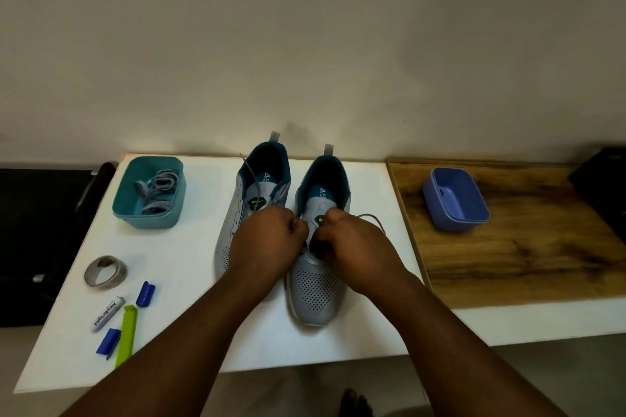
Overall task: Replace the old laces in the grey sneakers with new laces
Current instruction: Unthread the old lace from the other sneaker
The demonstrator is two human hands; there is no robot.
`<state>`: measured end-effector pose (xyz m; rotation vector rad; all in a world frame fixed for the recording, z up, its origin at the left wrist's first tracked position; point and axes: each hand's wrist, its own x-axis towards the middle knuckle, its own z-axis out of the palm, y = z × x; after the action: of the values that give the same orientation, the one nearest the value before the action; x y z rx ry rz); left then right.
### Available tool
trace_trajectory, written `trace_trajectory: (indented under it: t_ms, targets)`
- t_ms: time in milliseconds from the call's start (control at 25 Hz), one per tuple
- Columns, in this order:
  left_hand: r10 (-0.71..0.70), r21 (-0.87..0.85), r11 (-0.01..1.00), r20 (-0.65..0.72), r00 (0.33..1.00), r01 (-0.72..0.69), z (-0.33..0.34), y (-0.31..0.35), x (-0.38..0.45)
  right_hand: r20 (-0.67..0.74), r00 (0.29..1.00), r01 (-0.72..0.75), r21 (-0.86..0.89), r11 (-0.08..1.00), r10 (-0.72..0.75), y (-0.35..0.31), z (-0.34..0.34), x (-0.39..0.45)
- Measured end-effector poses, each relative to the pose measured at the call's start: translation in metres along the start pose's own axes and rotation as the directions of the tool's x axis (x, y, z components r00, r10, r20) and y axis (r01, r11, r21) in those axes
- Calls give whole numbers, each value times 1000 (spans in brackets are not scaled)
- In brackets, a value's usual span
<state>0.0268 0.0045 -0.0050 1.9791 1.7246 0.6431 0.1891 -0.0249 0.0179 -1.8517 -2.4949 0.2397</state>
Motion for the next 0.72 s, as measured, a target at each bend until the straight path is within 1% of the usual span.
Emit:
trace_trajectory:
  t_ms: [40,80,120,160,200,240,280,320,360,400,440,480,520,560,600,640,680,720]
  targets:
    - [-2,26,1000,-5,1000,3,0,0,0,-45,999,-11,12,1000,12,0,-2,-1]
    - [-4,55,998,-10,1000,4,0,0,0,-126,987,-91,51,995,97,4,-7,-3]
    - [1,84,996,-17,1000,1,0,2,-1,-254,937,-217,118,969,241,12,-16,-5]
    - [6,103,995,-22,1000,-3,0,2,-1,-395,829,-340,205,918,396,24,-25,-6]
    - [5,105,994,-17,1000,-3,0,2,-2,-490,711,-412,291,864,504,34,-30,-10]
    - [0,95,996,-8,1000,1,0,2,-2,-522,658,-445,311,840,542,41,-31,-13]
    - [-5,85,996,-1,1000,5,0,2,-2,-509,689,-453,255,855,517,40,-30,-15]
    - [-8,83,996,2,1000,8,0,3,-1,-433,783,-419,162,894,446,31,-26,-15]
    - [-9,89,996,1,1000,9,1,4,-1,-314,882,-342,82,936,350,18,-20,-13]
    - [-11,97,995,-1,1000,11,0,5,0,-193,949,-250,25,968,250,4,-11,-10]
    - [-14,102,995,0,1000,14,-1,5,0,-105,981,-163,-11,986,161,-8,-3,-6]
    - [-22,99,995,3,1000,22,-2,5,-1,-51,992,-115,-30,993,114,-14,4,-3]
    - [-31,90,995,7,999,30,-3,4,-2,-35,994,-109,-37,993,107,-15,4,0]
    - [-37,79,996,11,999,36,-4,3,-3,-52,990,-135,-36,990,133,-10,2,1]
    - [-34,76,997,11,999,34,-5,3,-3,-115,976,-191,-31,981,187,-3,-2,0]
    - [-24,85,996,7,1000,24,-5,2,-2,-219,937,-284,-22,959,272,7,-9,-3]
    - [-13,99,995,1,1000,13,-5,3,-2,-335,866,-400,-16,916,372,19,-16,-6]
    - [-6,115,993,-5,1000,7,-6,4,-2,-433,775,-512,-1,859,461,31,-22,-10]
